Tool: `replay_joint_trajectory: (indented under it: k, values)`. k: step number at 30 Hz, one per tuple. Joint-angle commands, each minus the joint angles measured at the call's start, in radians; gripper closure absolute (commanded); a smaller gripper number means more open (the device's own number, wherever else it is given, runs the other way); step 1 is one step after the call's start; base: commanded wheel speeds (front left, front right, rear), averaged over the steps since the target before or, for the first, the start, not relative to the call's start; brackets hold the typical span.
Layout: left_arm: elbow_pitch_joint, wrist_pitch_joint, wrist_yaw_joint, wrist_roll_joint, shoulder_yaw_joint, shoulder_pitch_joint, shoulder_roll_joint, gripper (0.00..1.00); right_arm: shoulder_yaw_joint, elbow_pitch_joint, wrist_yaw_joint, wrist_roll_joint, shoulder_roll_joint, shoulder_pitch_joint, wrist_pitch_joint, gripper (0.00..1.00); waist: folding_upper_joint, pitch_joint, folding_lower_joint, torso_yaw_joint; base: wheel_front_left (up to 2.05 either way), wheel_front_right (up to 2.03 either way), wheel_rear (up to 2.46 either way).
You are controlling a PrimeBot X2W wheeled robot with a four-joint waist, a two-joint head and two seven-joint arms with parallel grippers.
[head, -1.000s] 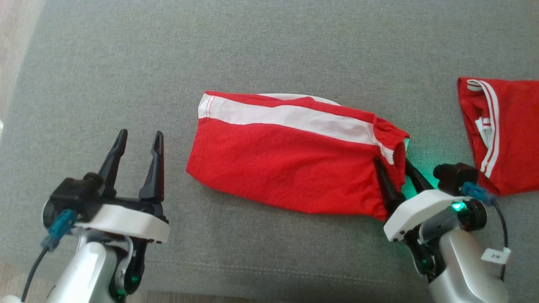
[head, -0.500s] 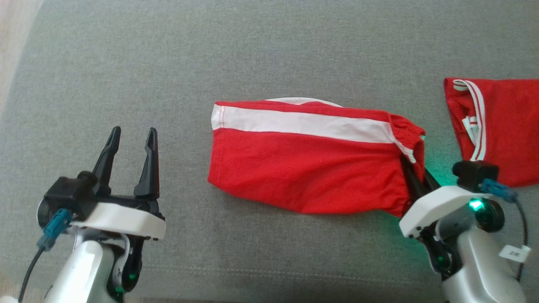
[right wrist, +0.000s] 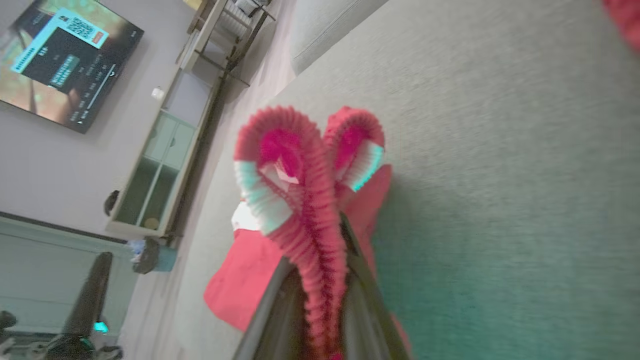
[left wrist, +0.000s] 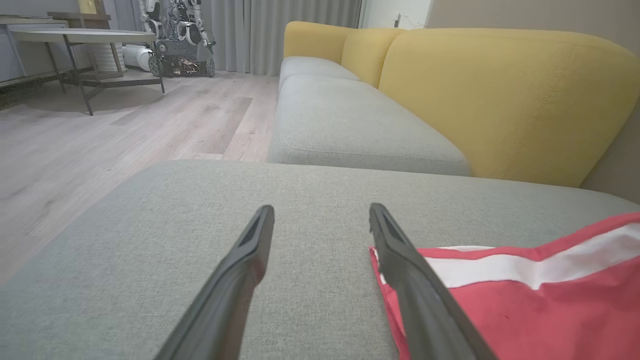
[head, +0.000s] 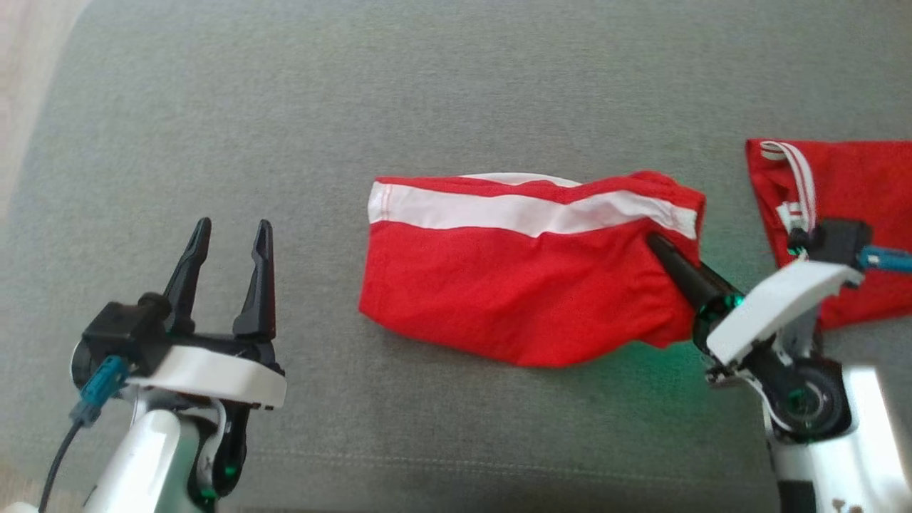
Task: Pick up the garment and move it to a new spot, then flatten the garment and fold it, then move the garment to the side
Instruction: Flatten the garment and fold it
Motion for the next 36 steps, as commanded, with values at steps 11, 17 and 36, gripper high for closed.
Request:
replay_joint_trajectory:
  k: [11,17,36]
  values:
    - [-0.011,-0.006,-0.02,0.019,0.035,-0.067,-0.017,0.0,0.301,0.147,-0.001,0.229,0.01,-0.217,-0.092,1.0,0.0,0.023,0.0,0.122,0.0,0.0,0.0]
    - [0.007,-0.006,-0.04,0.023,0.04,-0.076,-0.04,0.0,0.464,0.347,-0.001,0.28,0.01,-0.333,-0.253,1.0,0.0,0.035,0.0,0.175,0.0,0.0,0.0]
    - [0.028,-0.006,-0.07,0.062,0.083,-0.059,-0.064,0.0,0.698,0.449,-0.001,0.314,-0.006,-0.464,-0.628,0.0,0.0,0.017,0.0,0.129,0.0,0.0,0.0]
